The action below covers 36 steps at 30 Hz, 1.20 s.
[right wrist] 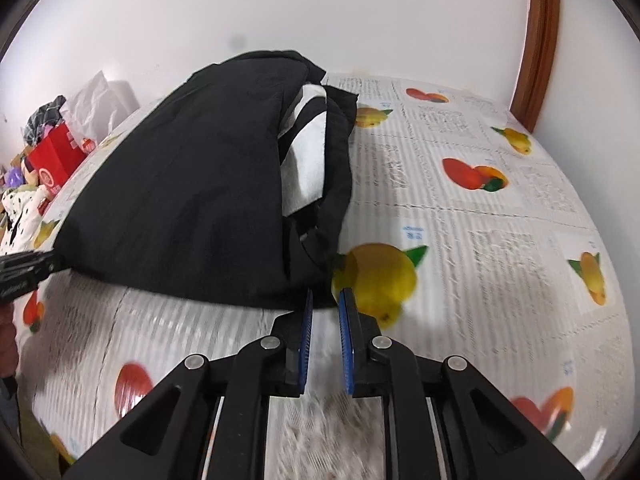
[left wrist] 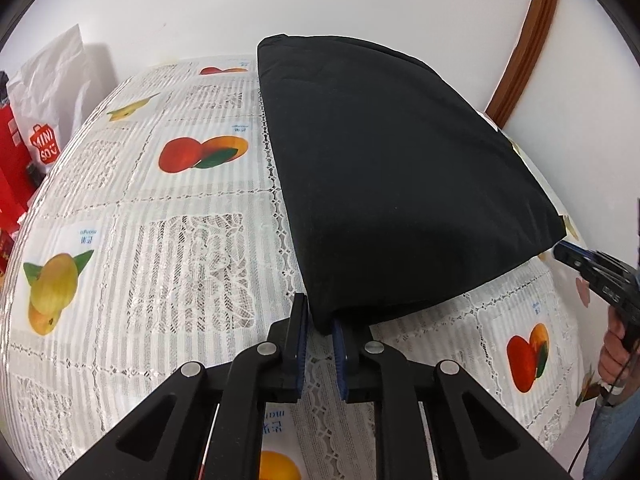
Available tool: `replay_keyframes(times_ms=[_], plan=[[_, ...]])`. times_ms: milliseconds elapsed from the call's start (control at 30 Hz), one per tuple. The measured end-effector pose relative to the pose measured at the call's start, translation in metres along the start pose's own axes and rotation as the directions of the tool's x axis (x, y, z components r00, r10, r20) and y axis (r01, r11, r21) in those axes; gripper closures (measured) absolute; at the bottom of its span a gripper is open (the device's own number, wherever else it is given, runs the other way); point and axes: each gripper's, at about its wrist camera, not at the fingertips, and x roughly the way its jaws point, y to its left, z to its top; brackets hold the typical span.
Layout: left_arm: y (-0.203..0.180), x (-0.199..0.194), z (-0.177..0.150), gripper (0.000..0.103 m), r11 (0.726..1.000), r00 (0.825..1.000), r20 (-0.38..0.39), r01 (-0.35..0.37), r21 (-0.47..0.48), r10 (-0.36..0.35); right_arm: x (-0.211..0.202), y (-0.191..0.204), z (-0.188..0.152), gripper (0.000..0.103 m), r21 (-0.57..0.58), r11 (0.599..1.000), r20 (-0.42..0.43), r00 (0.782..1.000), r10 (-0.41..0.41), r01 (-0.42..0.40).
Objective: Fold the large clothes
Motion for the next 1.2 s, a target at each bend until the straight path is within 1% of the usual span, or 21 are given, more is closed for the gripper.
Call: replay_keyframes(times_ms=[33,100,133,167,267,300,400,500,533,567,600,667,700,767,800,933,1067,1200], plan=[[0.001,-0.002,-0.001,0.09,1.0,1.0,0.001,0.003,-0.001,-0.003,-0.009,-0.001,-0.002,0.086,-0.009,1.0,0.019,1.0,0.01,-0.01],[0.002,-0.007,-0.002,0.089,1.0,1.0,0.008,0.006,-0.001,-0.006,-0.024,-0.001,-0.004,0.079,-0.021,0.999,0.051,0.998,0.025,-0.024],[0.001,-0.011,-0.002,0.088,1.0,1.0,0.015,0.005,0.003,-0.005,-0.033,0.0,-0.004,0.073,-0.027,0.999,0.075,0.996,0.043,-0.041],[0.001,-0.015,-0.002,0.086,1.0,1.0,0.023,0.007,0.008,-0.007,-0.038,0.001,-0.003,0.072,-0.029,0.998,0.087,0.995,0.054,-0.051],[0.0,-0.025,-0.002,0.08,1.0,0.999,0.047,0.017,0.01,-0.017,-0.043,0.008,0.005,0.072,-0.031,0.995,0.121,0.987,0.102,-0.099],[0.0,-0.029,-0.002,0.078,1.0,0.998,0.053,0.021,0.01,-0.021,-0.039,0.012,0.012,0.072,-0.026,0.994,0.131,0.985,0.11,-0.107],[-0.003,-0.04,-0.001,0.073,0.999,0.996,0.083,0.029,0.027,-0.031,-0.024,0.018,0.026,0.072,-0.008,0.995,0.136,0.986,0.098,-0.098],[-0.005,-0.048,0.003,0.066,0.999,0.994,0.101,0.029,0.045,-0.033,-0.003,0.02,0.038,0.072,0.023,0.995,0.111,0.99,0.089,-0.092],[-0.007,-0.048,0.005,0.061,0.998,0.994,0.108,0.026,0.055,-0.032,0.006,0.019,0.042,0.072,0.038,0.996,0.093,0.993,0.078,-0.082],[-0.008,-0.047,0.008,0.059,0.998,0.993,0.111,0.019,0.064,-0.026,0.015,0.017,0.045,0.072,0.054,0.996,0.072,0.995,0.071,-0.075],[-0.01,-0.045,0.01,0.059,0.997,0.993,0.114,0.007,0.072,-0.015,0.02,0.016,0.046,0.074,0.063,0.995,0.061,0.995,0.074,-0.078],[-0.012,-0.037,0.016,0.059,0.996,0.994,0.113,-0.016,0.082,0.007,0.026,0.016,0.048,0.09,0.065,0.994,0.052,0.995,0.083,-0.086],[-0.012,-0.033,0.018,0.059,0.997,0.994,0.107,-0.018,0.081,0.009,0.02,0.017,0.046,0.101,0.037,0.995,0.092,0.992,0.091,-0.095],[-0.011,-0.027,0.019,0.059,0.998,0.995,0.096,-0.009,0.068,0.002,0.008,0.014,0.043,0.101,0.029,0.992,0.164,0.979,0.118,-0.124],[-0.011,-0.023,0.02,0.059,0.998,0.996,0.092,-0.006,0.062,0.001,0.004,0.013,0.041,0.101,0.033,0.99,0.175,0.976,0.128,-0.135],[-0.01,-0.016,0.023,0.059,0.999,0.996,0.089,0.0,0.045,-0.004,0.004,0.013,0.036,0.101,0.023,0.995,0.151,0.985,0.088,-0.093],[-0.01,-0.016,0.024,0.058,0.999,0.996,0.091,-0.008,0.031,0.005,-0.001,0.008,0.033,0.101,0.054,0.995,0.137,0.988,0.076,-0.084],[-0.012,-0.017,0.023,0.055,1.0,0.996,0.088,-0.024,0.016,0.022,0.001,0.007,0.03,0.101,0.074,0.997,0.08,0.997,0.007,-0.013]])
